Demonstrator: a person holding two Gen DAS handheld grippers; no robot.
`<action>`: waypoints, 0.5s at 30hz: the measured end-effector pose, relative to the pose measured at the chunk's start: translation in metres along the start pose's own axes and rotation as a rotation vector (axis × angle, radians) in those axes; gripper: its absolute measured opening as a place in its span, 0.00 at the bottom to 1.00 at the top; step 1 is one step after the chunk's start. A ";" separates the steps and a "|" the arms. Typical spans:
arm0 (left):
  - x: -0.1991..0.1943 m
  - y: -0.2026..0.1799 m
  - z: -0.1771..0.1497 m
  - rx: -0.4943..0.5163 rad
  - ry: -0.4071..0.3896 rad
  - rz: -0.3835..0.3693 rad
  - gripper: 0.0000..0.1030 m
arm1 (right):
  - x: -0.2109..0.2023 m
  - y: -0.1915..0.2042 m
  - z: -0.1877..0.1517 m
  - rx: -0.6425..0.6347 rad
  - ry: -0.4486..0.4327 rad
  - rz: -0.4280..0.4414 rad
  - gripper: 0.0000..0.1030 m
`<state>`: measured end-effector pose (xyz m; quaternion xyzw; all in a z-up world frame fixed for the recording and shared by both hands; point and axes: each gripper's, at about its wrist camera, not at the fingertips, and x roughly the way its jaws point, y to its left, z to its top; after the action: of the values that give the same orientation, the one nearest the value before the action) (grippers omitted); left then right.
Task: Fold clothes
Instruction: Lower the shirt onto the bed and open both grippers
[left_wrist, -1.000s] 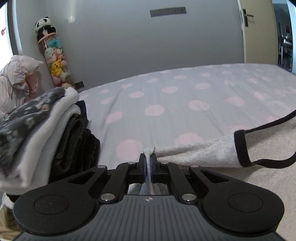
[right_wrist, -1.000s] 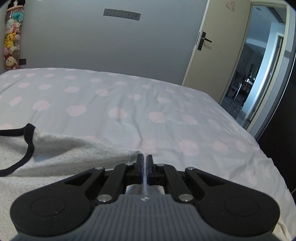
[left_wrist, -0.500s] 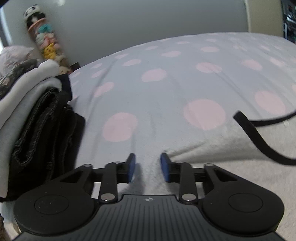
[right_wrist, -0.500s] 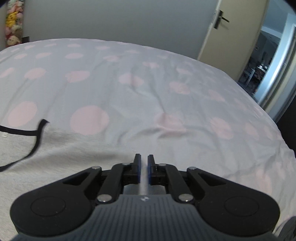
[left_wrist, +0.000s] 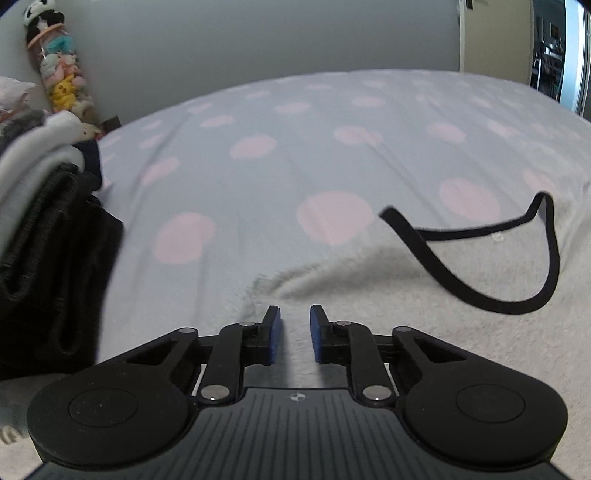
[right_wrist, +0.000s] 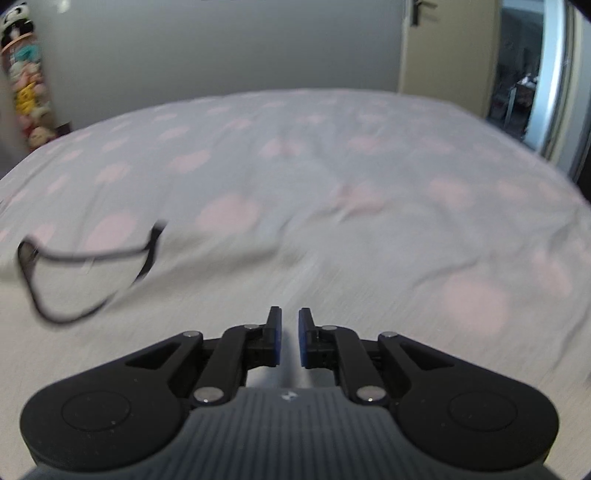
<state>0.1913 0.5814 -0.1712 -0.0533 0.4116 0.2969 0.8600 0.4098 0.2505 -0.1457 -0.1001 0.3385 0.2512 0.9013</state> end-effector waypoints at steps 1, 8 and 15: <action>0.006 -0.002 0.000 0.001 0.005 -0.004 0.19 | 0.001 0.002 -0.004 -0.003 -0.001 0.010 0.12; 0.039 -0.022 0.024 -0.024 -0.051 -0.072 0.11 | 0.011 0.016 -0.029 -0.025 -0.005 0.080 0.13; 0.057 -0.031 0.045 -0.071 -0.082 -0.073 0.10 | 0.018 0.019 -0.038 -0.022 -0.013 0.114 0.12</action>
<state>0.2660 0.5977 -0.1884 -0.0864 0.3631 0.2816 0.8840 0.3901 0.2605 -0.1867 -0.0887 0.3349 0.3063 0.8867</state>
